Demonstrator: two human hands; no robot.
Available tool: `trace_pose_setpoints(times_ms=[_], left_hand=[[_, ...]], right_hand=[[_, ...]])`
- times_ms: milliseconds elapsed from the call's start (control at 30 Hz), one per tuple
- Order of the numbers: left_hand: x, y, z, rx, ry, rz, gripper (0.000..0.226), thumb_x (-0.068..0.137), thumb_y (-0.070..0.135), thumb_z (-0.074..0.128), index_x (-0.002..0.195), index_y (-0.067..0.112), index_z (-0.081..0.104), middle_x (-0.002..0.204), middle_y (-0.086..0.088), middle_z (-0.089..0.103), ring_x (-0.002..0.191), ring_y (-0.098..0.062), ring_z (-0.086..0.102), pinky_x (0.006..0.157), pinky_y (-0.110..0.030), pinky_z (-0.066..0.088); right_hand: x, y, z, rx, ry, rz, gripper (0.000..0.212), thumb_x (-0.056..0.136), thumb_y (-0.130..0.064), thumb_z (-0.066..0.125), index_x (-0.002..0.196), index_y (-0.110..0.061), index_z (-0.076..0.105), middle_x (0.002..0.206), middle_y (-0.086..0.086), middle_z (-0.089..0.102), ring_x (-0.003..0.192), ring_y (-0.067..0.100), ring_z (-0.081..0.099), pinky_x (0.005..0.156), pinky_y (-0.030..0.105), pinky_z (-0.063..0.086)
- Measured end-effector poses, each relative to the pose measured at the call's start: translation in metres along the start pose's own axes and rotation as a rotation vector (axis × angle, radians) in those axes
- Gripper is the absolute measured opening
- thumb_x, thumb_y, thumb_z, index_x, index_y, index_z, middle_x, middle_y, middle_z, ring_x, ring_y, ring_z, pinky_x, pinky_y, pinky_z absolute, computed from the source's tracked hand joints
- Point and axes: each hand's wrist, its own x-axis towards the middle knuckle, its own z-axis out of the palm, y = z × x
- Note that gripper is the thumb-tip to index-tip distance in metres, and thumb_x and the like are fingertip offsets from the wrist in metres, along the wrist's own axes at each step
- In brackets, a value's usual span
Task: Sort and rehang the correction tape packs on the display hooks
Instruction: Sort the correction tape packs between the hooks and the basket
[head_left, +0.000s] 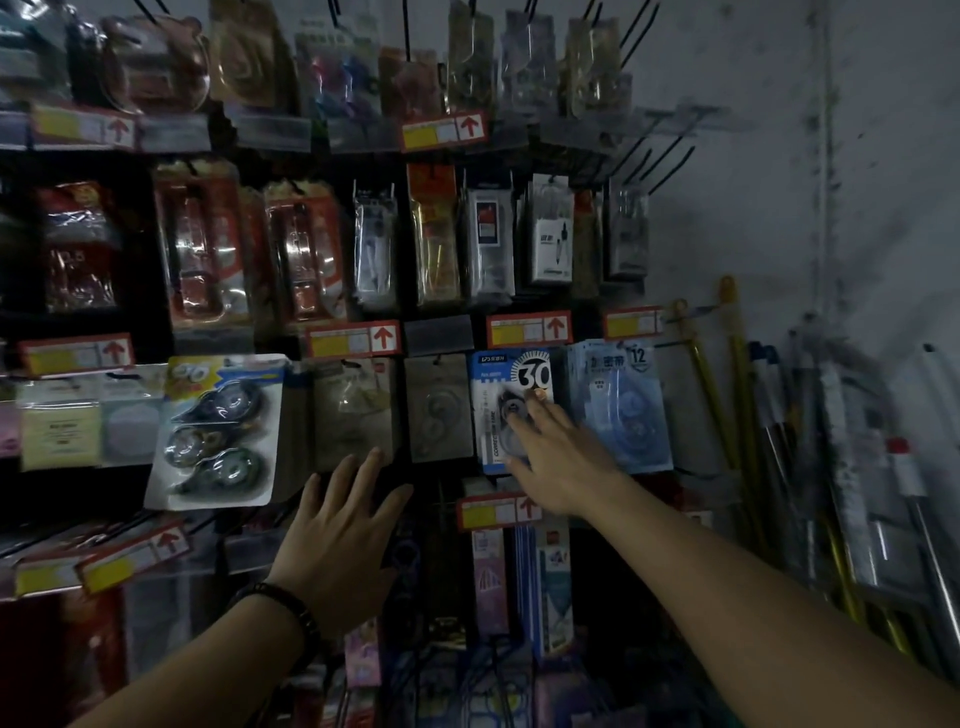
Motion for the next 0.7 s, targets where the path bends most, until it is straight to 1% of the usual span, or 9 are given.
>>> trace_pose_setpoints(times_ms=[100,200,300,367,467,533,633,667,700], left_hand=[[0.0,0.002,-0.002,0.003,0.019,0.001,0.094,0.091,0.067,0.051,0.169,0.037,0.008,0.177,-0.012,-0.014,0.163,-0.038,-0.001,0.13,-0.06,0.013],[0.0,0.008,-0.005,-0.004,0.006,0.005,0.095,0.088,0.063,0.055,0.169,0.037,0.012,0.178,-0.013,-0.01,0.163,-0.039,0.003,0.129,-0.061,0.016],[-0.002,0.013,-0.008,-0.032,0.008,0.021,0.093,0.085,0.06,0.064,0.167,0.034,0.028,0.178,-0.015,0.005,0.162,-0.042,0.016,0.126,-0.064,0.024],[-0.002,0.014,-0.009,-0.048,0.012,0.019,0.092,0.085,0.059,0.064,0.166,0.033,0.031,0.178,-0.015,0.008,0.161,-0.042,0.017,0.126,-0.064,0.024],[-0.001,0.014,-0.009,-0.052,0.012,0.012,0.091,0.089,0.062,0.058,0.168,0.034,0.023,0.179,-0.013,-0.003,0.163,-0.041,0.01,0.128,-0.062,0.019],[-0.002,0.013,-0.009,-0.036,-0.009,0.011,0.093,0.089,0.062,0.06,0.168,0.035,0.022,0.179,-0.013,-0.004,0.163,-0.041,0.008,0.129,-0.061,0.018],[-0.006,0.011,-0.015,-0.005,0.005,0.001,0.095,0.073,0.06,0.081,0.158,0.029,0.05,0.173,-0.02,0.026,0.155,-0.046,0.036,0.119,-0.066,0.038],[-0.007,0.01,-0.015,-0.004,0.017,0.002,0.095,0.071,0.06,0.083,0.156,0.028,0.054,0.171,-0.021,0.031,0.153,-0.046,0.039,0.117,-0.066,0.041],[-0.007,0.01,-0.015,0.003,-0.01,0.001,0.095,0.074,0.06,0.08,0.159,0.029,0.049,0.174,-0.02,0.025,0.156,-0.045,0.034,0.12,-0.065,0.037]], right_hand=[[-0.021,0.009,-0.001,-0.03,0.24,0.028,0.064,0.103,-0.054,0.042,0.157,-0.022,0.033,0.169,0.011,0.018,0.155,0.034,0.022,0.119,0.055,0.037],[-0.039,0.023,0.0,0.002,0.411,0.213,0.071,0.098,-0.057,0.05,0.156,-0.022,0.03,0.165,0.016,0.018,0.15,0.04,0.023,0.114,0.057,0.043],[-0.043,0.041,0.006,0.08,0.309,0.392,0.092,0.098,-0.065,0.048,0.165,-0.023,0.001,0.173,0.014,-0.007,0.157,0.044,0.003,0.123,0.058,0.03],[-0.04,0.051,0.01,0.183,0.188,0.436,0.096,0.099,-0.07,0.043,0.165,-0.028,-0.013,0.173,0.008,-0.022,0.16,0.041,-0.01,0.127,0.06,0.02],[-0.034,0.057,0.019,0.18,0.057,0.423,0.095,0.099,-0.076,0.037,0.166,-0.029,-0.009,0.168,0.004,-0.037,0.159,0.035,-0.021,0.127,0.057,0.014],[-0.028,0.06,0.024,0.206,0.03,0.422,0.096,0.098,-0.076,0.039,0.168,-0.027,-0.005,0.168,0.002,-0.039,0.16,0.034,-0.02,0.128,0.058,0.014],[-0.014,0.063,0.025,0.174,0.002,0.423,0.095,0.097,-0.078,0.037,0.168,-0.027,0.001,0.17,0.004,-0.033,0.159,0.036,-0.02,0.129,0.06,0.014],[-0.01,0.062,0.025,0.158,-0.006,0.424,0.095,0.096,-0.079,0.036,0.168,-0.027,0.004,0.171,0.005,-0.031,0.159,0.038,-0.02,0.127,0.061,0.013],[-0.006,0.062,0.025,0.151,-0.016,0.426,0.095,0.095,-0.081,0.035,0.168,-0.026,0.006,0.171,0.007,-0.031,0.158,0.039,-0.021,0.126,0.062,0.012]])
